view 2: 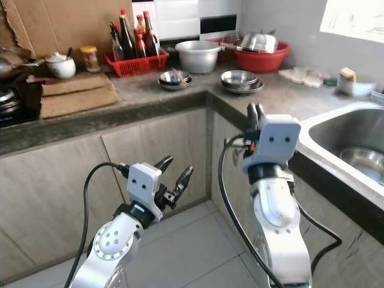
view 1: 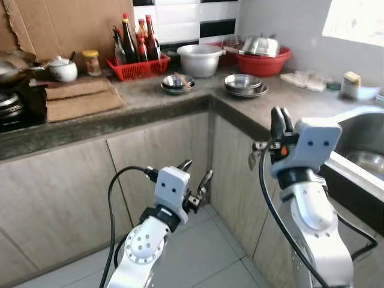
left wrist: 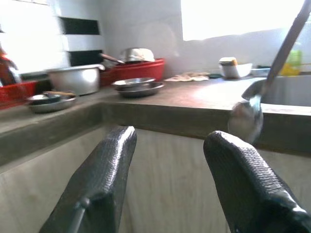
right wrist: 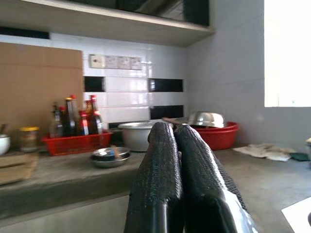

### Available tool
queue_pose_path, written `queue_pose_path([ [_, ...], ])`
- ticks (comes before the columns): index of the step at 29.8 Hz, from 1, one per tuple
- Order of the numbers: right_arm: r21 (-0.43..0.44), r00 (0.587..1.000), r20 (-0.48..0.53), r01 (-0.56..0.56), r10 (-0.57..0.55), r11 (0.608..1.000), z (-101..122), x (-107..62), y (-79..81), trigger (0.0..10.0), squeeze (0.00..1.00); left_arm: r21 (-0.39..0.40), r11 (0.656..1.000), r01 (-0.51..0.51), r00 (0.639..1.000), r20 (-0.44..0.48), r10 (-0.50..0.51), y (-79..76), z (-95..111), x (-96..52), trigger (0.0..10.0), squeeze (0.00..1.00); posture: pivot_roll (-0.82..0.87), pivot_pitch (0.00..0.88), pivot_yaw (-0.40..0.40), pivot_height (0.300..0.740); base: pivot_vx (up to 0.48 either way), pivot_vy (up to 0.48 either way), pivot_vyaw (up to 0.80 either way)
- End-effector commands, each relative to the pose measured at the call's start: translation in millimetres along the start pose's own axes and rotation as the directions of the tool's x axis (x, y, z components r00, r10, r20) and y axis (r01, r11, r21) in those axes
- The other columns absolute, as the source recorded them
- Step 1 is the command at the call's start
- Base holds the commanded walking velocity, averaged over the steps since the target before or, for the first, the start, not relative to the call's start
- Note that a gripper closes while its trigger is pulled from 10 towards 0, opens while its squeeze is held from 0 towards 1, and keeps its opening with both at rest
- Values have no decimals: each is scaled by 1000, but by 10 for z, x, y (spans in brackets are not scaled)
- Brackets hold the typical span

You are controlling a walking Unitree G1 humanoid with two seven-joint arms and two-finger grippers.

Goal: Kitchen organization

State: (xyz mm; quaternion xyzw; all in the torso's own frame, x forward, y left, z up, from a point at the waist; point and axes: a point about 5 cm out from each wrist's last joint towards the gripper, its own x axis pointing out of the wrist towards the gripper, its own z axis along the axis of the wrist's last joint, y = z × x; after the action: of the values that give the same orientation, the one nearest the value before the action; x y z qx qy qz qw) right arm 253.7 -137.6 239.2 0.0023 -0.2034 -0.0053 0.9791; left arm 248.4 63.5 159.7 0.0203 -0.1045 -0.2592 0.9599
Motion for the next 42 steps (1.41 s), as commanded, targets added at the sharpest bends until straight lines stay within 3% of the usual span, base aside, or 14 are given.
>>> queue_pose_path([
  [1,-2,1000,-17,-7,7,1000,-33,-35,-5,10000,0,1,1000,14,1000,1,-14,-14,29,10,10000,0,-2,0,1,740,0,0,0],
  [13,-14,998,-57,-7,6,1000,-123,-90,-30,10000,0,-20,999,26,1000,11,-26,-34,55,10,10000,0,-5,0,5,740,0,0,-108],
  [42,-10,999,-50,9,-10,1000,-118,-68,-13,10000,0,-11,1000,17,1000,-6,-17,-12,21,1,10000,0,-3,0,12,740,0,371,-800],
])
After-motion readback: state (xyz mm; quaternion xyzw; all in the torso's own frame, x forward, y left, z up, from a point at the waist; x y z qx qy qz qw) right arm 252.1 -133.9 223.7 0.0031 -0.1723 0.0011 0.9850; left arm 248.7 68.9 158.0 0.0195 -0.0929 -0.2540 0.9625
